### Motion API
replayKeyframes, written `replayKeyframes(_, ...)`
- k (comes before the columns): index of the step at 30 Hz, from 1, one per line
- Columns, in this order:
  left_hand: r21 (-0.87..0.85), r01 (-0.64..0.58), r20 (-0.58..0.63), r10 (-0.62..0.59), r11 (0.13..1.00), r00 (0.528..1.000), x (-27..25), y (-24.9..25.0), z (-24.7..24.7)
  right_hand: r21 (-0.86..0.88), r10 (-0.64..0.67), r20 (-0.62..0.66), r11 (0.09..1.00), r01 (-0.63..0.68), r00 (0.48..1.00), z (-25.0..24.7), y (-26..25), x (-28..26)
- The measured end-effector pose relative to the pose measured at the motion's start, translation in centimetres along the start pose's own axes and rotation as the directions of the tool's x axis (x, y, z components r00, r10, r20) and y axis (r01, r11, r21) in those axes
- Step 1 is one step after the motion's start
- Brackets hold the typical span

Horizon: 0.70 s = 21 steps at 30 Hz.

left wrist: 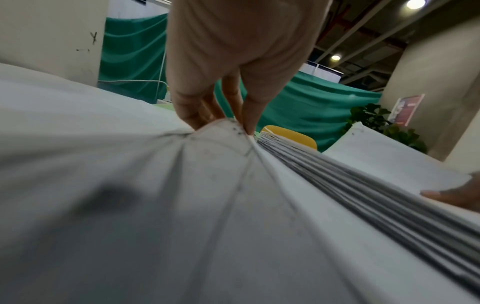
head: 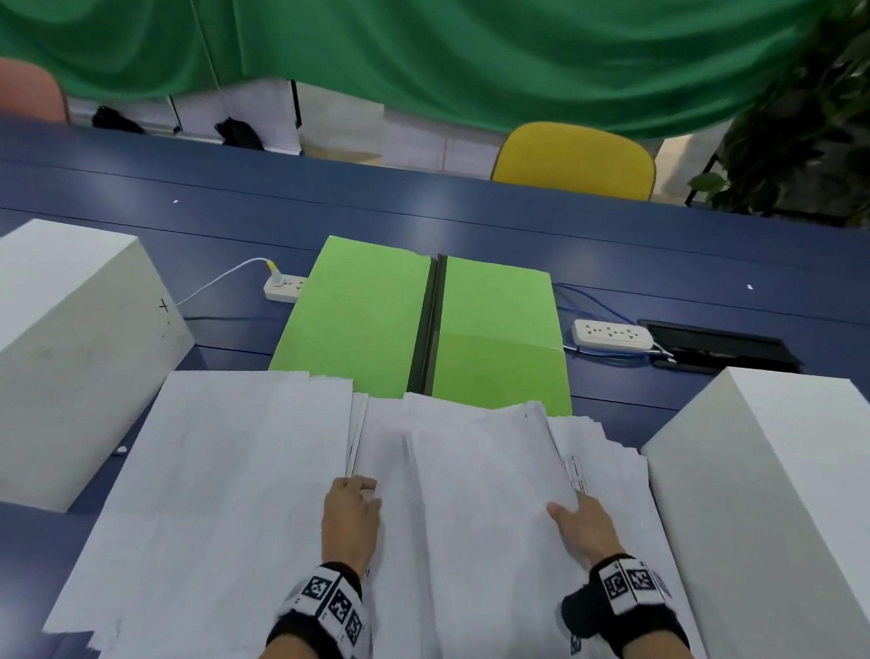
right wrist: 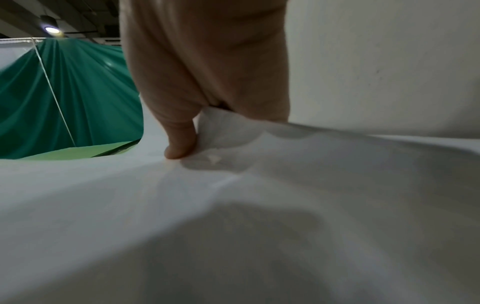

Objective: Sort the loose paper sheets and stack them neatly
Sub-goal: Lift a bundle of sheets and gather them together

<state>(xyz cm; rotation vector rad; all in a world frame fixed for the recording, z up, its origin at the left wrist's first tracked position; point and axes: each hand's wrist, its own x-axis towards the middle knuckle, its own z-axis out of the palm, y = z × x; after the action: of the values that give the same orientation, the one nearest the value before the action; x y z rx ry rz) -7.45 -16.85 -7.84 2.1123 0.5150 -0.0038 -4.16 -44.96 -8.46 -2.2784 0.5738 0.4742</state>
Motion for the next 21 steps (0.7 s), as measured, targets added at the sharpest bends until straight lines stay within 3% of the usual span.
replayKeyframes(5,0.206,-0.055,0.207,0.011,0.977,0.978,0.3,-0.4,0.6,0.004,0.007,-0.017,1.000,-0.006,1.000,0.1,0.0,-0.2)
replayKeyframes(12,0.228,0.034,0.306,-0.105,0.973,0.946,1.3,-1.2,0.1,0.092,0.020,-0.050,0.996,-0.015,0.999,-0.4,0.3,-0.1)
replayKeyframes(16,0.119,0.121,0.301,-0.152,0.985,0.942,1.0,-0.9,0.4,0.012,0.008,-0.174,1.000,-0.006,0.985,0.2,-0.8,-1.1)
replayKeyframes(20,-0.141,0.331,0.453,-0.237,0.933,0.860,0.7,0.8,0.8,0.093,-0.108,0.037,0.990,0.104,0.993,2.3,-2.6,-1.3)
replayKeyframes(21,-0.205,0.348,0.449,-0.228,0.915,0.864,0.6,0.8,1.0,0.087,-0.118,0.058,0.990,0.112,0.991,3.0,-2.9,-1.5)
